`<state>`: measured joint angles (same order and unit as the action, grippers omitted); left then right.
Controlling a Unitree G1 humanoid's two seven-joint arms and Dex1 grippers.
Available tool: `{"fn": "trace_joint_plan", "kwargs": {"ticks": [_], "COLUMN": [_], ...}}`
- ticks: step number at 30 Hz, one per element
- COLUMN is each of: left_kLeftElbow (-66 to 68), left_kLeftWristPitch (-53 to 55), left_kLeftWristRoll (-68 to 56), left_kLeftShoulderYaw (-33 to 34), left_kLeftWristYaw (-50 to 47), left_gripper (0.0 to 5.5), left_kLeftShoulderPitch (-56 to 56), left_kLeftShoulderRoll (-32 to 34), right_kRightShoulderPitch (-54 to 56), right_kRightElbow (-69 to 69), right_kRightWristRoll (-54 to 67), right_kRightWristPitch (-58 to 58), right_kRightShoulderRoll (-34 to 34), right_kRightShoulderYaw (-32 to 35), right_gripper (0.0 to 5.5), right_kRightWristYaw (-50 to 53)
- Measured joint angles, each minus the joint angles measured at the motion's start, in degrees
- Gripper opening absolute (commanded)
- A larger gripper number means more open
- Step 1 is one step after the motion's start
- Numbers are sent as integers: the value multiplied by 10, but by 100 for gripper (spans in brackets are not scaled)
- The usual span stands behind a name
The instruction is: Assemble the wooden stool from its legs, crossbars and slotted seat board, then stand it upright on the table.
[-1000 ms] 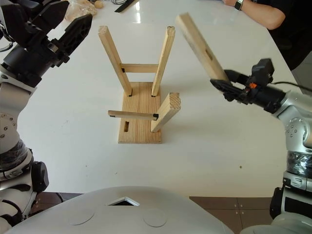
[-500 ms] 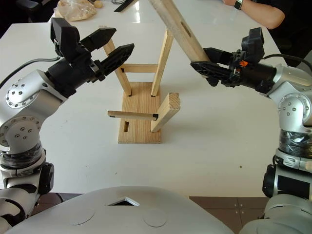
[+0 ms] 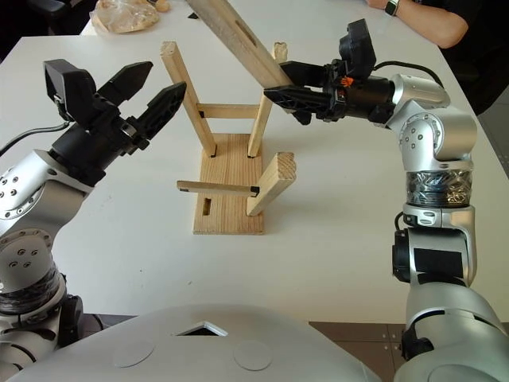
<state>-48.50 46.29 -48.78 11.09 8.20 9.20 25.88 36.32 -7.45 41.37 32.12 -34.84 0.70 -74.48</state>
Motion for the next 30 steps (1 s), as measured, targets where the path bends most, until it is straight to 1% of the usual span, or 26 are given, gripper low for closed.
{"fn": "trace_joint_plan", "kwargs": {"ticks": [5, 9, 13, 18, 23, 24, 25, 26, 27, 30], "left_kLeftElbow": [-4, 46, 74, 98, 106, 109, 111, 115, 119, 142], "left_kLeftWristPitch": [0, -10, -22, -37, -71, -72, -72, -72, -72, -78], "left_kLeftWristRoll": [-1, -3, 15, 34, -24, -36, -47, -67, -83, -127], "left_kLeftShoulderYaw": [-6, -32, -49, -75, -86, -85, -84, -81, -74, -51], "left_kLeftWristYaw": [-4, 42, 72, 113, 218, 228, 234, 237, 237, 231], "left_gripper": [341, 341, 341, 341, 341, 359, 362, 379, 384, 384], "left_kLeftShoulderPitch": [-13, 57, 65, 72, 100, 107, 112, 121, 134, 179], "left_kLeftShoulderRoll": [3, 14, 24, 29, 19, 18, 15, 11, 7, -6], "right_kRightShoulderPitch": [0, -35, -68, -75, -68, -60, -53, -43, -35, -19], "right_kRightElbow": [5, 58, 91, 122, 155, 154, 153, 151, 149, 142], "right_kRightWristRoll": [-2, 12, 15, 47, 87, 93, 100, 107, 116, 138], "right_kRightWristPitch": [15, 24, 41, 70, 107, 111, 114, 119, 125, 138], "right_kRightShoulderRoll": [4, -16, -25, -30, -35, -35, -35, -35, -34, -32], "right_kRightShoulderYaw": [-2, 46, 70, 90, 81, 78, 77, 77, 77, 78], "right_gripper": [205, 205, 205, 205, 205, 205, 205, 205, 205, 205], "right_kRightWristYaw": [-1, 31, 54, 68, 47, 41, 37, 31, 29, 22]}}
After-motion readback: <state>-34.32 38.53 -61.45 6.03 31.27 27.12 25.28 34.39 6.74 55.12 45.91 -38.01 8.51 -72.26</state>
